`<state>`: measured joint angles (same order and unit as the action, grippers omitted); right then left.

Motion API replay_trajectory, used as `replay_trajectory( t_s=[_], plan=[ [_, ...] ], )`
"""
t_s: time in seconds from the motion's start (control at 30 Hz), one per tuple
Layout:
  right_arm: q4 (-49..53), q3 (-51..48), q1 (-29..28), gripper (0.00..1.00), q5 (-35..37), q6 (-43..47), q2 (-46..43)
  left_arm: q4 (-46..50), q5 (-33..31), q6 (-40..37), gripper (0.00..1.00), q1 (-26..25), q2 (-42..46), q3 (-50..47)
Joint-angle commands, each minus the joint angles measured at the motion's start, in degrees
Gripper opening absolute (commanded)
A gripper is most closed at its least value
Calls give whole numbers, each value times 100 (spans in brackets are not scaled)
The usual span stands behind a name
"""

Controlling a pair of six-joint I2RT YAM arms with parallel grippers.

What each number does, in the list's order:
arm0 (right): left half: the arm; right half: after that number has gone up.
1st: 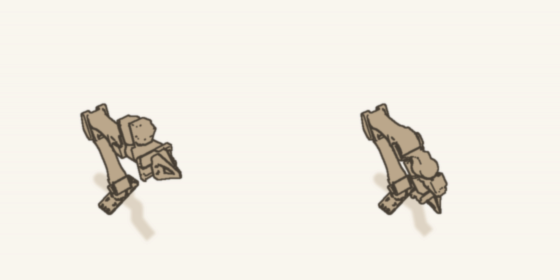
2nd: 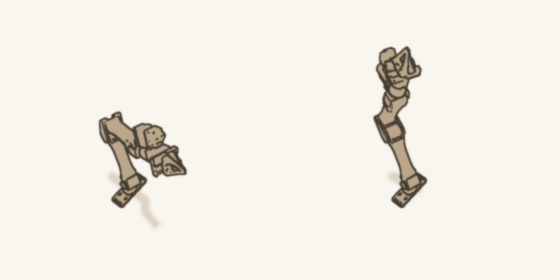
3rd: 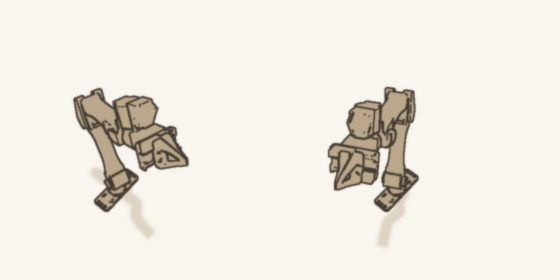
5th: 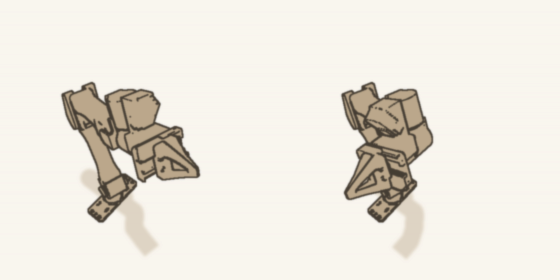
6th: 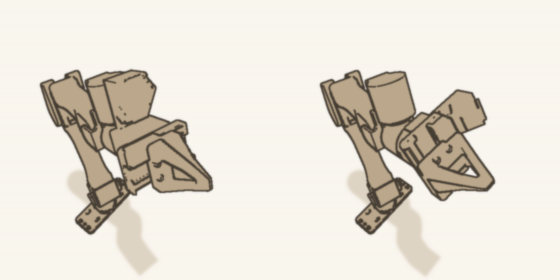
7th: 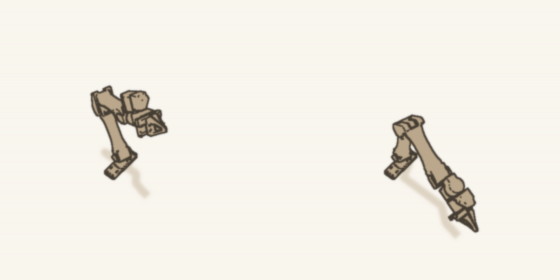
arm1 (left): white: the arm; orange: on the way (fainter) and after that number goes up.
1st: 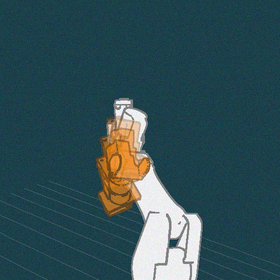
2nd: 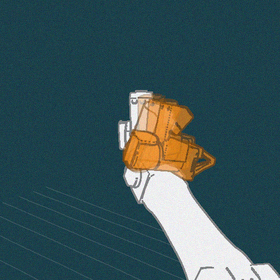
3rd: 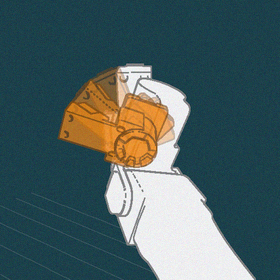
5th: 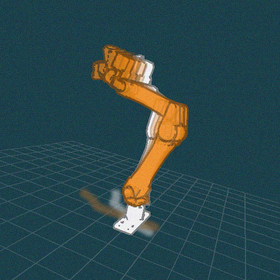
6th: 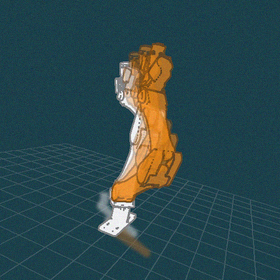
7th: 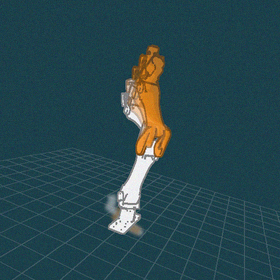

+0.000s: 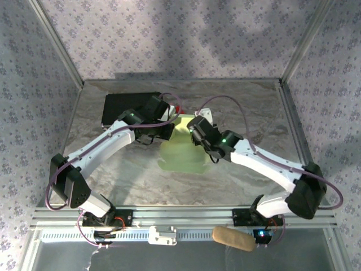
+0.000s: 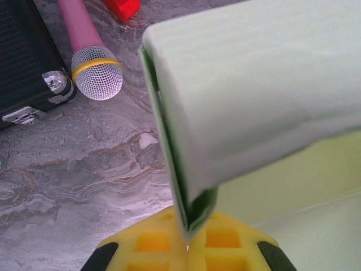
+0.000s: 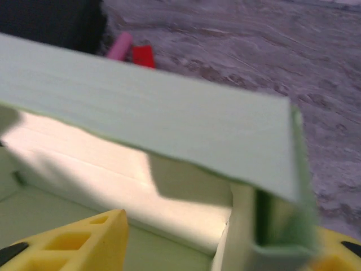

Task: Fold the paper box

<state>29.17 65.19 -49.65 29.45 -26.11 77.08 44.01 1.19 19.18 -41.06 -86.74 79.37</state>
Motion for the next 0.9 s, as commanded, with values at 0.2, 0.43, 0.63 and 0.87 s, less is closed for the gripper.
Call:
replay_trajectory(
  t_s=[0.2, 0.43, 0.63, 0.87],
  plan=[
    [-322, -129, 723, 59, -1438, 143, -751, 96, -41, 95, 0, -86, -89, 337],
    [-249, -118, 838, 46, -1269, 124, -662, 152, -45, 96, 0, -83, -114, 394],
    [-161, 46, 758, 33, -849, 124, -362, 169, -40, 95, 0, -93, -100, 414],
    [157, 262, 494, 16, 79, -14, 79, 167, -16, 96, 0, -115, -130, 430]
  ],
)
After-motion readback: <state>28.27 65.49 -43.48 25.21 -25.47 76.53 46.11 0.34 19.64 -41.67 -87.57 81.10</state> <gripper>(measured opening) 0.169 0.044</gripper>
